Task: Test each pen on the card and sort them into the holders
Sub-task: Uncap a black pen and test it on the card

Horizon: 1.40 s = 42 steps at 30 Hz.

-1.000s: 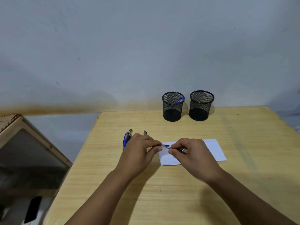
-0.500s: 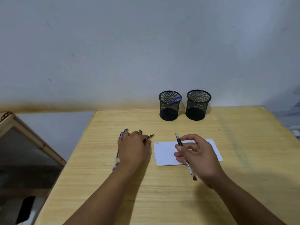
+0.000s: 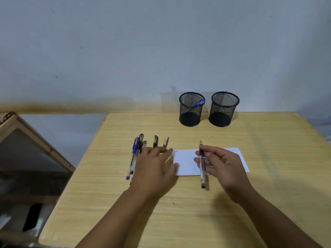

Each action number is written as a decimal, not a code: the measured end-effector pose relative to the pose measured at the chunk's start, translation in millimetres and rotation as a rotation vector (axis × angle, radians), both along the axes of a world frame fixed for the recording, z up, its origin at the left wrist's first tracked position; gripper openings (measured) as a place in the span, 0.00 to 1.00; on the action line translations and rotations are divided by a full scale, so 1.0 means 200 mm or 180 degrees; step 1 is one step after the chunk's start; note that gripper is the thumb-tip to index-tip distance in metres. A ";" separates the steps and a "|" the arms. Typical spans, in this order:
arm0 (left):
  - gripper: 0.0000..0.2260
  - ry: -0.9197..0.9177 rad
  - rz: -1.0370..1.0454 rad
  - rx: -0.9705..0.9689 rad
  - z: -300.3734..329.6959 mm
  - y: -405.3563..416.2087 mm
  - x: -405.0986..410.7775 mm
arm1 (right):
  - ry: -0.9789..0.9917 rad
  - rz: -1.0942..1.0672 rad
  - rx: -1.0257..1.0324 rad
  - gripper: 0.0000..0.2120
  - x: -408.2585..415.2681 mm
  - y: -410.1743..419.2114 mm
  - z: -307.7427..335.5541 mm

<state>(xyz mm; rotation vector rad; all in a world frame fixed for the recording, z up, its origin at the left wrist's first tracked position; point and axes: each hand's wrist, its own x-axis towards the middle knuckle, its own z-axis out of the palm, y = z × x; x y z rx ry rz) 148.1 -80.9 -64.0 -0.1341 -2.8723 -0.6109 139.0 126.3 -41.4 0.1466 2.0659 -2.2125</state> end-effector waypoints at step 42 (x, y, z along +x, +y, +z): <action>0.18 0.0134 -0.0418 -0.0060 -0.14 0.06 0.05 | 0.0742 -0.0088 0.2065 0.05 -0.16 -0.13 -0.15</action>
